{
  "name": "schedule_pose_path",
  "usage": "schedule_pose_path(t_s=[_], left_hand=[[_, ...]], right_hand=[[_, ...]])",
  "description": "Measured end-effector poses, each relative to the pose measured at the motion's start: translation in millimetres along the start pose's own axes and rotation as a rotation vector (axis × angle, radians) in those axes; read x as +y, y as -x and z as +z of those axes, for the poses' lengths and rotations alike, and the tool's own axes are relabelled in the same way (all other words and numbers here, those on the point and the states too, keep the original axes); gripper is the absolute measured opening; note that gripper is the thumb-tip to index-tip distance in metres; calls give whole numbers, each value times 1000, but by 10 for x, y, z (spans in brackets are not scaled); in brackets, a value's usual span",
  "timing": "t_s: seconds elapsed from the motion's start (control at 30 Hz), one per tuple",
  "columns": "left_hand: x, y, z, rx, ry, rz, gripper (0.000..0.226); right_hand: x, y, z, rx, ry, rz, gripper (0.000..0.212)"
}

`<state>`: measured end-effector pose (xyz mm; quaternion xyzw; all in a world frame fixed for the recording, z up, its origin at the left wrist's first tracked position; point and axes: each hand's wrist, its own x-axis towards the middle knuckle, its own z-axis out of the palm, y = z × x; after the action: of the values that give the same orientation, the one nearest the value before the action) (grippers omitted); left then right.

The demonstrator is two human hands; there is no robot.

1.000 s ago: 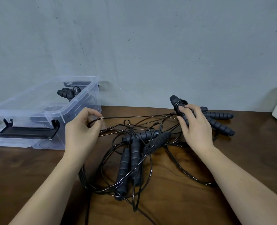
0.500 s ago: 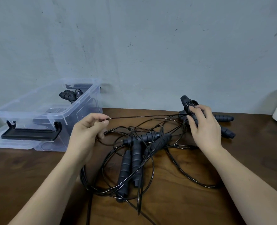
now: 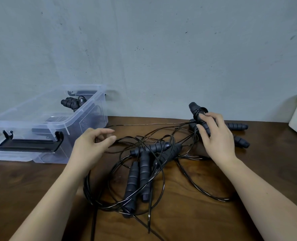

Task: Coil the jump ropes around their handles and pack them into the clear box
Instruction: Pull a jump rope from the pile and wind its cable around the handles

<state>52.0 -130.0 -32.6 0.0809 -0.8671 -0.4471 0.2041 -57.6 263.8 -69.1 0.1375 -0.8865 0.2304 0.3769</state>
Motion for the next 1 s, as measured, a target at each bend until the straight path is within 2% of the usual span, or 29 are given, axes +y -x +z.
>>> schedule_pose_path(t_s=[0.1,0.17,0.3,0.4,0.43,0.57,0.73,0.9,1.0], left_hand=[[4,-6,14,-23,-132,-44,45],[38,14,27,-23,-197,-18,53],[22,28,34,11,-215,8,42],[42,31,13,6,81,-85,44],[69,37,13,24,137,-91,41],[176,94,62,72,109,-41,15],[336,97,81,35,203,35,2],[716,40,91,-77,309,165,26],[1023,-47,145,-177,184,348,46]], right_hand=[[-52,3,5,-6,-17,-19,36],[-68,-5,7,3,-32,-31,36],[-37,-21,2,19,-46,-26,36],[-38,-20,-10,31,-55,-32,36],[-53,-21,-17,29,-64,-39,36],[-171,-64,-74,2,-126,-71,35],[-454,-245,-314,-64,-390,-23,31],[-812,-442,-702,-147,-675,84,27],[-1066,-489,-927,-217,-867,104,27]])
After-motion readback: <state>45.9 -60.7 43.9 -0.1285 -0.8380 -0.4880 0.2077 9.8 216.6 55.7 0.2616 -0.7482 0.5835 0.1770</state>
